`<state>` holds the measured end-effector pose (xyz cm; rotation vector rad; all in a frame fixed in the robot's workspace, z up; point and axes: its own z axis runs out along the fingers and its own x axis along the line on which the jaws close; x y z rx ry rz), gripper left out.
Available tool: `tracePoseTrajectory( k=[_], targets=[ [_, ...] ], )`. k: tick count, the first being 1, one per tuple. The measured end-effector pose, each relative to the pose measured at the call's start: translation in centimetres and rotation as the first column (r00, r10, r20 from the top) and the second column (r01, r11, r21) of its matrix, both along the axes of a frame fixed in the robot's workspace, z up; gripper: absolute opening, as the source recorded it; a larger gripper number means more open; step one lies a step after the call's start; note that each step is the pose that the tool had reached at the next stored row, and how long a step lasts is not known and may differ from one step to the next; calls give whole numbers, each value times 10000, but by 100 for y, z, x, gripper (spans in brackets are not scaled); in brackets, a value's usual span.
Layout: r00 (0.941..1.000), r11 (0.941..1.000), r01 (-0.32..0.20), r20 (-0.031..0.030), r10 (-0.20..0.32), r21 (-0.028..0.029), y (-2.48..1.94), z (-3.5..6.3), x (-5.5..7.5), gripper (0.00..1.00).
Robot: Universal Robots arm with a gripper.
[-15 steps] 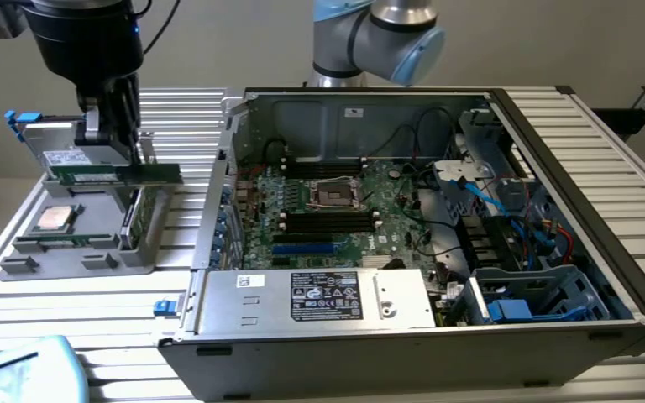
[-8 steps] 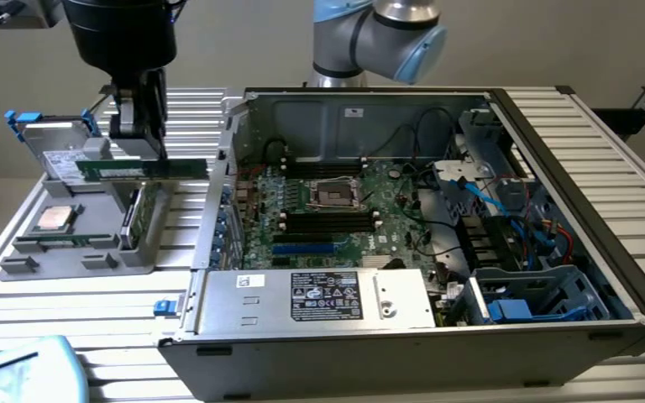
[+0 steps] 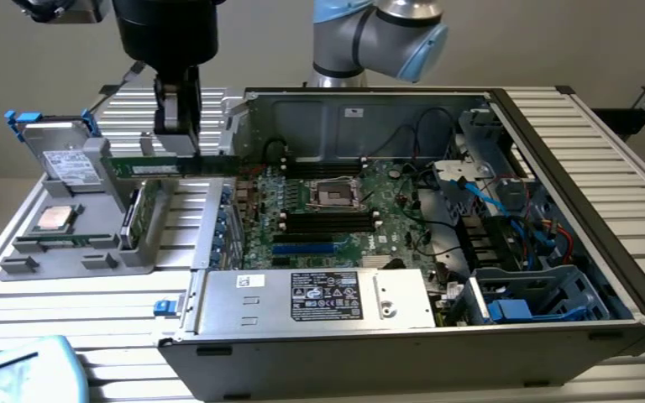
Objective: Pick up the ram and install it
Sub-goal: 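Pick up the ram and move it above insertion slot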
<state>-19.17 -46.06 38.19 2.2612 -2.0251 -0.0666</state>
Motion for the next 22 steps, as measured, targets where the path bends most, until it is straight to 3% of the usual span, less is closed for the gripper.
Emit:
tracePoseTrajectory(
  k=[22],
  targets=[
    [10000, 10000, 1, 0, -1, 90, 0, 0, 1001, 14]
  ],
)
